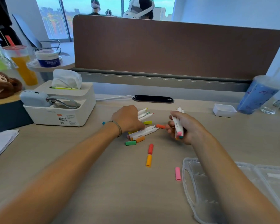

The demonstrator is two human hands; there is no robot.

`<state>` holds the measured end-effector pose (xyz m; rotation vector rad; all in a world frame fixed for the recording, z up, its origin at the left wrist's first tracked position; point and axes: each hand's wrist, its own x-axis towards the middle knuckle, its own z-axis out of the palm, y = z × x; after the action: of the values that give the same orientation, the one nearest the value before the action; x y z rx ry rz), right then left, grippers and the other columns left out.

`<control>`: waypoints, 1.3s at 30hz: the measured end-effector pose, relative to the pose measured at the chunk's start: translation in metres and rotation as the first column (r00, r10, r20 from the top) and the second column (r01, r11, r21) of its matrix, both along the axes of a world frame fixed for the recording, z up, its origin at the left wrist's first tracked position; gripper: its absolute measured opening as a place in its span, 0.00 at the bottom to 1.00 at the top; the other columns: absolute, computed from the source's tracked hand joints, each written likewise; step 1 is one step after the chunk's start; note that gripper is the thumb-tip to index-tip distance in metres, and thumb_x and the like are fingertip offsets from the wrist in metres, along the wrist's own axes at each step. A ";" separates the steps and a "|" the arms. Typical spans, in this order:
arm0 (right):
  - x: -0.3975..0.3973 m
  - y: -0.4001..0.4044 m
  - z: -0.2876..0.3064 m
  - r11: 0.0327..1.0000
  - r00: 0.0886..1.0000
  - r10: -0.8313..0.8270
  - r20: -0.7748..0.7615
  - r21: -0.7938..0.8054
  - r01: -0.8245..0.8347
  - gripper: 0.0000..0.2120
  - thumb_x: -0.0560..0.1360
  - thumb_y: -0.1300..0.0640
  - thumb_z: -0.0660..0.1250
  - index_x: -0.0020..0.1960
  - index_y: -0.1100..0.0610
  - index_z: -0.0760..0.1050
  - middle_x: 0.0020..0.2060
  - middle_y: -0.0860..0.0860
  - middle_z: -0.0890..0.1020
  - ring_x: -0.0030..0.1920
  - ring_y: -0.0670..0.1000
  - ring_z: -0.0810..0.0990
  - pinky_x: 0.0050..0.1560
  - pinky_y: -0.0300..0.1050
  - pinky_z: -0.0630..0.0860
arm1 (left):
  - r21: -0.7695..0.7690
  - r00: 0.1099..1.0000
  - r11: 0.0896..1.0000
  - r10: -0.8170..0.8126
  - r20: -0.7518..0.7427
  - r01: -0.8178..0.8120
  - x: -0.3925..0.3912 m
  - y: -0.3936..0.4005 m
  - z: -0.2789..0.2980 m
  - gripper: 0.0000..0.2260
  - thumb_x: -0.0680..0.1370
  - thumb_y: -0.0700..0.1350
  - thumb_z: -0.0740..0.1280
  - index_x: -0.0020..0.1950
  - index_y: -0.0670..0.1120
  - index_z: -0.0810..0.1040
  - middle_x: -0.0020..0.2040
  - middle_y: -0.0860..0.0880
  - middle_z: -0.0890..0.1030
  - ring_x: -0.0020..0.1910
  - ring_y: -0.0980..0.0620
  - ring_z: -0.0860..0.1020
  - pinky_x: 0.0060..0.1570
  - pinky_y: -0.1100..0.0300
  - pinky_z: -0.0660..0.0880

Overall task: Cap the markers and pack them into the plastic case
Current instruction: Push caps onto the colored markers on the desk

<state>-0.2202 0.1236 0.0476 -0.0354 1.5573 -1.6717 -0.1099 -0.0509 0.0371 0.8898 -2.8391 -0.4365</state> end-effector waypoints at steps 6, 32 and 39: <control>-0.007 0.009 -0.007 0.984 0.980 0.109 -0.166 0.158 -0.083 0.10 0.75 0.61 0.74 0.47 0.56 0.73 0.25 0.48 0.69 0.21 0.43 0.64 0.19 0.34 0.60 | -0.103 0.990 0.992 -0.059 0.130 0.073 -0.008 0.008 0.003 0.20 0.69 0.60 0.76 0.48 0.48 0.74 0.38 0.52 0.76 0.40 0.52 0.75 0.33 0.61 0.67; 0.010 -0.042 -0.016 0.917 0.906 0.225 -0.358 0.392 -0.073 0.07 0.72 0.57 0.70 0.39 0.60 0.75 0.23 0.52 0.74 0.21 0.49 0.70 0.24 0.39 0.67 | 0.907 0.807 -0.126 0.518 -0.284 0.401 0.055 -0.014 -0.008 0.16 0.79 0.51 0.67 0.33 0.47 0.72 0.25 0.52 0.69 0.20 0.58 0.66 0.21 0.67 0.63; 0.046 -0.055 0.010 0.985 0.995 0.097 -0.036 -0.139 -0.101 0.04 0.79 0.63 0.61 0.46 0.62 0.72 0.34 0.56 0.78 0.30 0.54 0.80 0.36 0.46 0.79 | 0.884 0.741 -0.139 0.611 -0.279 0.447 0.074 -0.023 -0.003 0.12 0.79 0.45 0.68 0.37 0.44 0.75 0.32 0.48 0.76 0.30 0.52 0.77 0.30 0.62 0.78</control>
<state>-0.1738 0.0684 0.0578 -0.2081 1.4323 -1.7064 -0.0355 -0.0743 0.0337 0.6657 -1.0505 -2.5357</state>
